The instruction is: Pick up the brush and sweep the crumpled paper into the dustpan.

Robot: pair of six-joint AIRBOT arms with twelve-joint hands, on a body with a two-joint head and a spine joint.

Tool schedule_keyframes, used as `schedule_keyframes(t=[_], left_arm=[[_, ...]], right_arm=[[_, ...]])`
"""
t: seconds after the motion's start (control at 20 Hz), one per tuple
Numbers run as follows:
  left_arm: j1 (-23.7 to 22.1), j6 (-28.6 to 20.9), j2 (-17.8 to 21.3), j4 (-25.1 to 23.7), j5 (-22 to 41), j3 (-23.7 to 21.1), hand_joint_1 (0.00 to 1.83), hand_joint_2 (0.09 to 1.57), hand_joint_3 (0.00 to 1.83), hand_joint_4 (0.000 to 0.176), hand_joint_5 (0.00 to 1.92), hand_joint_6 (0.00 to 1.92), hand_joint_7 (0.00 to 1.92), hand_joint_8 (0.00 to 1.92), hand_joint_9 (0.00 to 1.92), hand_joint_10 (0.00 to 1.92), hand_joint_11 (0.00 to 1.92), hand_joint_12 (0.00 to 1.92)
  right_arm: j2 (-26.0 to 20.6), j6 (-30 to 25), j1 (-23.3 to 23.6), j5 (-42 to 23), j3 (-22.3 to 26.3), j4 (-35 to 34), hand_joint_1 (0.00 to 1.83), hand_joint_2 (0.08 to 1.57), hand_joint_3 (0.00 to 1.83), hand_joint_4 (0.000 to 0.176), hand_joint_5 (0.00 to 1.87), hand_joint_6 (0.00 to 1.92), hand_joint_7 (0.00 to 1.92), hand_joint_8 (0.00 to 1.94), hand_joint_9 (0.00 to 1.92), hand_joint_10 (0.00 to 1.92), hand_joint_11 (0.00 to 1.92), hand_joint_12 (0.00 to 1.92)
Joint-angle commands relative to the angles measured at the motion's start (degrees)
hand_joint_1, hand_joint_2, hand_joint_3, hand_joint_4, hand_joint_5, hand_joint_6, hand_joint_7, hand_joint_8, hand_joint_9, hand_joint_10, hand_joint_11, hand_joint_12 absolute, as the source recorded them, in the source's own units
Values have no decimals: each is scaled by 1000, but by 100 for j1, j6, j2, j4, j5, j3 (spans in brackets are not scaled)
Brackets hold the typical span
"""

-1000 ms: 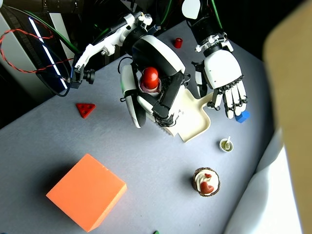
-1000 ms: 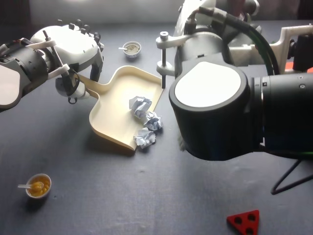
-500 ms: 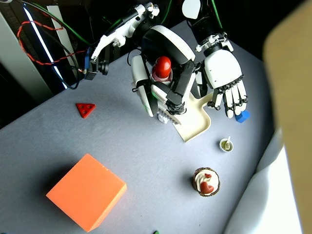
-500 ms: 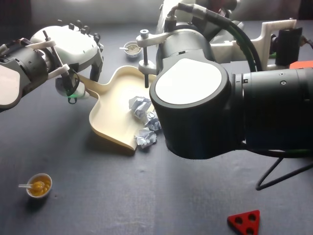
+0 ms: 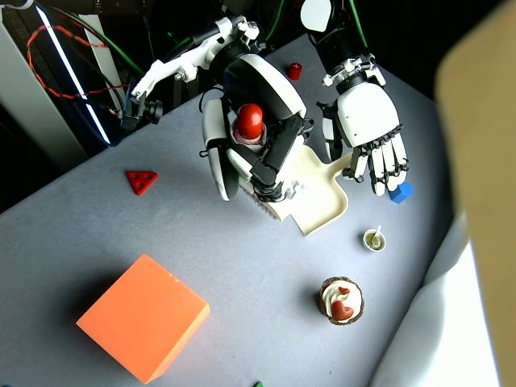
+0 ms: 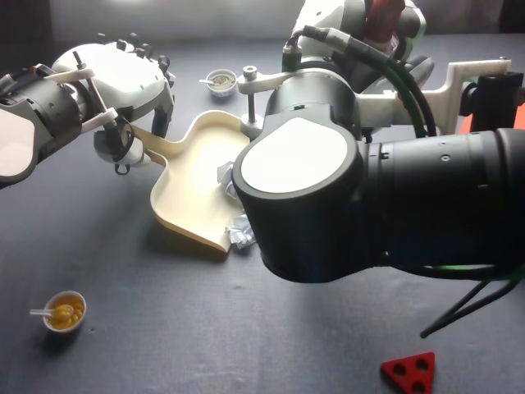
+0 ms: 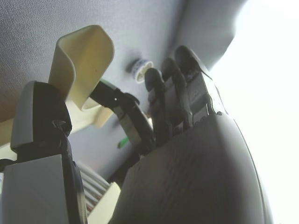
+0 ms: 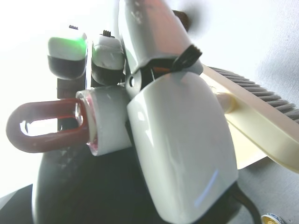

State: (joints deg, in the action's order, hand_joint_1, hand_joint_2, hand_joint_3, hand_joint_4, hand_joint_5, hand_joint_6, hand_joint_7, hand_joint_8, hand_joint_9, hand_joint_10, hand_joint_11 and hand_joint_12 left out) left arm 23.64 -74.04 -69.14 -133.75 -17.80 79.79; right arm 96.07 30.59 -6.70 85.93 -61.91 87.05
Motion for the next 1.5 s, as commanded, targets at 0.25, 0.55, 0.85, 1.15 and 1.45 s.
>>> schedule_keyframes(t=[0.25,0.55,0.85,1.15,1.45], left_arm=[[-52,15,24,-170,-526,-22,1101,1105,1,0,1008,934,340,1,231,1,87,431],[-53,13,3,-165,-528,-4,1118,1094,1,0,1032,893,347,2,220,0,50,419],[-54,15,2,-175,-528,-9,1126,1089,0,0,1043,875,340,1,237,1,67,448],[-53,15,9,-173,-528,-9,1139,1092,0,0,1036,884,325,1,211,0,45,479],[-56,14,13,-171,-528,-10,1125,1092,1,0,1036,886,343,1,226,0,31,491]], right_arm=[[163,86,-127,157,-242,825,1626,1153,3,175,1101,1921,1201,1941,1215,1921,1145,1921],[351,71,-313,-40,-817,902,1642,1148,0,176,1089,1921,1179,1941,1205,1921,1164,1921],[570,-16,-338,-230,-1183,1159,1657,1144,0,176,1084,1921,1164,1941,1194,1921,1187,1921],[937,-110,-447,-393,-1605,1439,1663,1144,0,175,1078,1921,1134,1941,1172,1921,1148,1921],[1112,-608,-530,-459,-1856,1786,1644,1149,2,176,1070,1921,1130,1941,1153,1921,1125,1921]])
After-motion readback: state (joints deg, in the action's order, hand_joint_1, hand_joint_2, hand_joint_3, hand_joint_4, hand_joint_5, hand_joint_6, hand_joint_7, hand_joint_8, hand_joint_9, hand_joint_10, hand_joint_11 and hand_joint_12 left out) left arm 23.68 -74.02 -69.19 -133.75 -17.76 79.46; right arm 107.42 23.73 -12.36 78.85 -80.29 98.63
